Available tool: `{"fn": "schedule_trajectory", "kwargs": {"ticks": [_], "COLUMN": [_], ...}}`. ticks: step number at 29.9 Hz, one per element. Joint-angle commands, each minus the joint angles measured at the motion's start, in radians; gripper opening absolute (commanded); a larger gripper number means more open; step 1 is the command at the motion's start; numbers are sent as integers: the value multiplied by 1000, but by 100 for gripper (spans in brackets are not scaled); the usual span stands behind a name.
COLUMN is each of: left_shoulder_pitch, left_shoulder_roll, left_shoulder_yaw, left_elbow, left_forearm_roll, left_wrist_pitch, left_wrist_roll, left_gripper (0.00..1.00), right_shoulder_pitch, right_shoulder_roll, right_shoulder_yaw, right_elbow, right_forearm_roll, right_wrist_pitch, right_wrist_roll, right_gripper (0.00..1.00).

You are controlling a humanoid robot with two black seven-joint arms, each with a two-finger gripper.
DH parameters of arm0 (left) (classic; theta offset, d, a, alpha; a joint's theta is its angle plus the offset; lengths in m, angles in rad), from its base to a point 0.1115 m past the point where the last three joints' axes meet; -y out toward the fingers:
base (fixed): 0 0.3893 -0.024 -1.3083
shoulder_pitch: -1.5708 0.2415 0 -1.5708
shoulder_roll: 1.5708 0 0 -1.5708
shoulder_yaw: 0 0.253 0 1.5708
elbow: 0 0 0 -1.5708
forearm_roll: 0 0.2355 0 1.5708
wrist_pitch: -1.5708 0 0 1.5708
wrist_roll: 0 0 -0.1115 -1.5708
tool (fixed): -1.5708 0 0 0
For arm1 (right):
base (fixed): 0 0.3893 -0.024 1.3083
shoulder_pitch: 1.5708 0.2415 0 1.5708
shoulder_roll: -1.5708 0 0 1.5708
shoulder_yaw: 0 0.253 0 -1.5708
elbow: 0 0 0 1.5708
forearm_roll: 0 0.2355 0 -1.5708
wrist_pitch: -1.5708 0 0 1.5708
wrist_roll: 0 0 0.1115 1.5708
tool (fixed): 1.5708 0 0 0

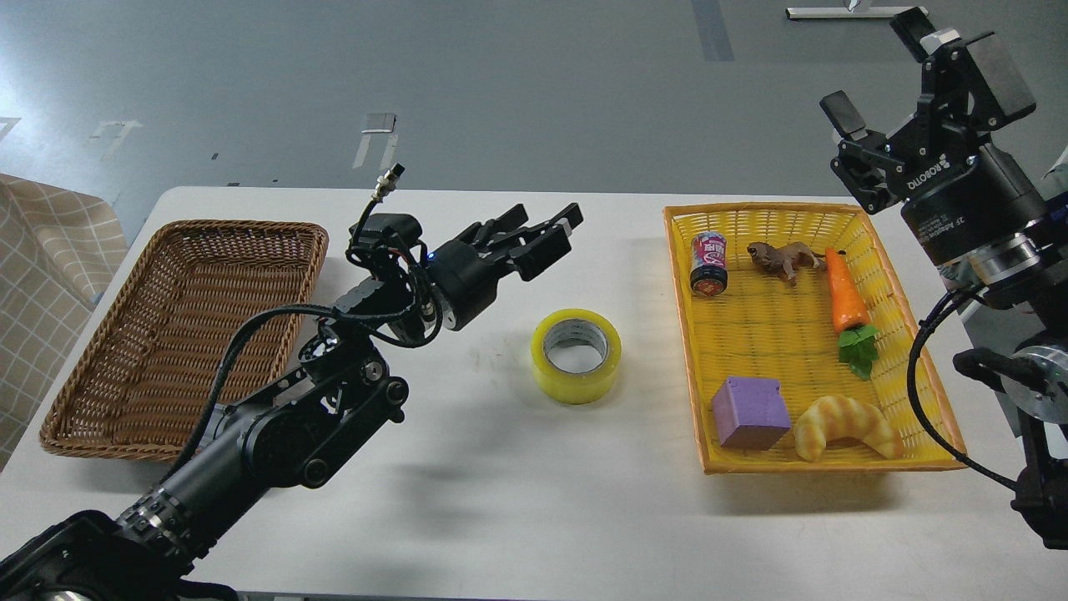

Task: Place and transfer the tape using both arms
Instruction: 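Reach the left gripper toward the tape roll on the table, then close the left gripper on the tape roll's rim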

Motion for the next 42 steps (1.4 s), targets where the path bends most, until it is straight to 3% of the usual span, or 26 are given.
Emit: {"fn": "schedule_trajectory", "kwargs": {"ticks": [1,5,12,18,30,42], "left_shoulder_pitch": [12,14,9,-35,-75,-110], "left_shoulder_roll": [-14,-10,-18,-45,-47,27], "left_shoulder_yaw": [40,145,169,258,359,453], "left_elbow": [21,5,16,152,266,262], "left_forearm_roll": [78,63,30,50,53,51], "left_wrist_pitch": [100,179,180,180,179,179], "left_wrist_roll": [13,23,16,23,24,27], "left_gripper": [98,98,99,98,98,98], "right_shoulder_pitch": [-1,16,21,21,68,72], "right_shoulder_roll": [7,11,30,30,30,27], "right_shoulder_yaw": [1,0,1,1,-3,-3], "right_elbow": [-1,-4,0,11,14,11], "right_forearm_roll": [-1,-2,-1,1,1,1], "right_wrist_pitch": [-1,-4,-4,-4,-4,6], "right_wrist_roll": [0,0,0,0,-3,-3], "right_gripper": [100,100,100,100,100,100]}}
